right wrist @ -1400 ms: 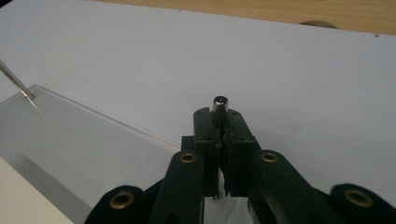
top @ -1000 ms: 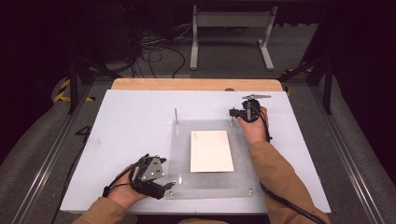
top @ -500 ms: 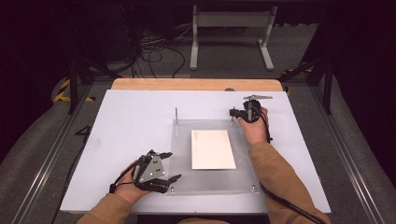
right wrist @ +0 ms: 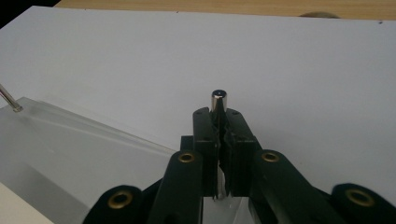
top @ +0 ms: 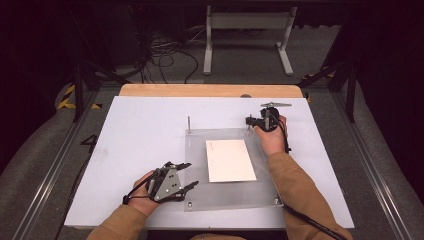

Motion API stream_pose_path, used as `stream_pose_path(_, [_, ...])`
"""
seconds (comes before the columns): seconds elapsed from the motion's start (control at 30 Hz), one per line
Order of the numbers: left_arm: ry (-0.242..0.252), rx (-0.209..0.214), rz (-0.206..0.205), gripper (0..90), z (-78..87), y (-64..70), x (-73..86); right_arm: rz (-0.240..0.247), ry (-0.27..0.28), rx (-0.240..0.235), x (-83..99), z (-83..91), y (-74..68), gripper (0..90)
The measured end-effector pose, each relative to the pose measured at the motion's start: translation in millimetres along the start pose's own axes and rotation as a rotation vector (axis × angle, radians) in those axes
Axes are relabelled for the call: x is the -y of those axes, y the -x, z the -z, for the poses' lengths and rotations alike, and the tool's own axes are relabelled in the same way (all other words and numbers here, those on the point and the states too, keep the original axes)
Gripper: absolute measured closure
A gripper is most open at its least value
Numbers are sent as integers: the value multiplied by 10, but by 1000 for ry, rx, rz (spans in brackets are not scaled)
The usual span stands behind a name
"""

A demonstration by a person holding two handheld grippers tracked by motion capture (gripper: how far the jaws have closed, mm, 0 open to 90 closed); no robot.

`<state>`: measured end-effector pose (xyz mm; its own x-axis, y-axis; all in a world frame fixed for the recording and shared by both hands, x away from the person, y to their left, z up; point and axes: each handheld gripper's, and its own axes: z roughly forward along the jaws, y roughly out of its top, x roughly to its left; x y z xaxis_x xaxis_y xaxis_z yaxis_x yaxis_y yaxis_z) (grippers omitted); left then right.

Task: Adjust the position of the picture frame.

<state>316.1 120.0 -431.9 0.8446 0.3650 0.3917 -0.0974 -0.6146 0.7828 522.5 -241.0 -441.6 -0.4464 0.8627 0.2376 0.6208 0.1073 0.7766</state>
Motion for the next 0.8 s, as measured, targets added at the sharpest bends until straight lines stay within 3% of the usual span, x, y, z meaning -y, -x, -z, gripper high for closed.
stream_pose_path(0.07, [1,-23,-25,489,7,13,-15,-8,1,-3,5,-7,3,847])
stream_pose_path(0.23, [0,-53,-27,520,22,9,-24,-20,-3,-17,9,-14,20,845])
stream_pose_path(0.43, [5,-121,-39,605,61,5,-41,-7,-28,-36,-15,-27,44,844])
stream_pose_path(0.67, [11,-140,-30,634,78,-8,-48,-6,-31,-62,-8,-16,80,803])
stream_pose_path(0.8, [19,-138,-13,636,88,-36,-61,49,-21,-65,55,70,125,712])
